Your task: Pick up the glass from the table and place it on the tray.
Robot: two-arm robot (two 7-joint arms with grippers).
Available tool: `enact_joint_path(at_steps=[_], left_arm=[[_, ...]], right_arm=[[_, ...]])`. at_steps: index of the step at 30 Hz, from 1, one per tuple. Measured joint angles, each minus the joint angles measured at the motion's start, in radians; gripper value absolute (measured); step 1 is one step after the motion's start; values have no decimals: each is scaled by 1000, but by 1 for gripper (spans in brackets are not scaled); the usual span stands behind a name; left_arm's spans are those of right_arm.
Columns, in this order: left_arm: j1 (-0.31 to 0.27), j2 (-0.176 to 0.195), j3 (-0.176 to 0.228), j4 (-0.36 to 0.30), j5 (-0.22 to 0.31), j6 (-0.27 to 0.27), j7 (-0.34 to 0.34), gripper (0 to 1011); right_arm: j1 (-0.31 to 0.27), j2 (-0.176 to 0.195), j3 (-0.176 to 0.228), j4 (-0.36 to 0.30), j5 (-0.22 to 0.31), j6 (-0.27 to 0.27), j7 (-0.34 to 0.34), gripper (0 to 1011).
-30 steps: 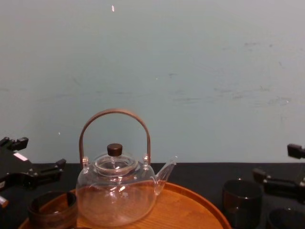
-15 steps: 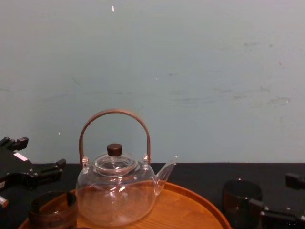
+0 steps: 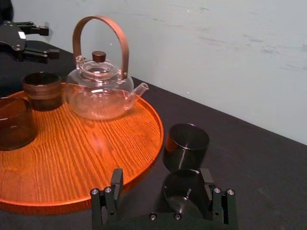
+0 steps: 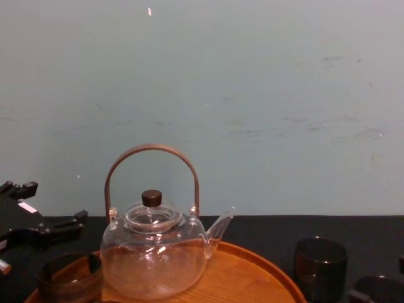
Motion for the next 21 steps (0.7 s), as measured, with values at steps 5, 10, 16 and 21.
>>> enact_joint_path(at_steps=[5,10,16,21], left_arm=[[0,0,0,0,0,0,0,1001],[0,0,0,0,0,0,0,1001],[0,0,0,0,0,0,0,1001],[0,0,0,0,0,0,0,1001]], right_arm=[[-40,0,28,-17,-9,0,-16,1002],[-69,-2,54,-27,-14,-5,-24,1002],[-92,-14,75,-23,-17,-14,-24,1002],[-101,-28,90,-9,-19,-19,-17,1002]])
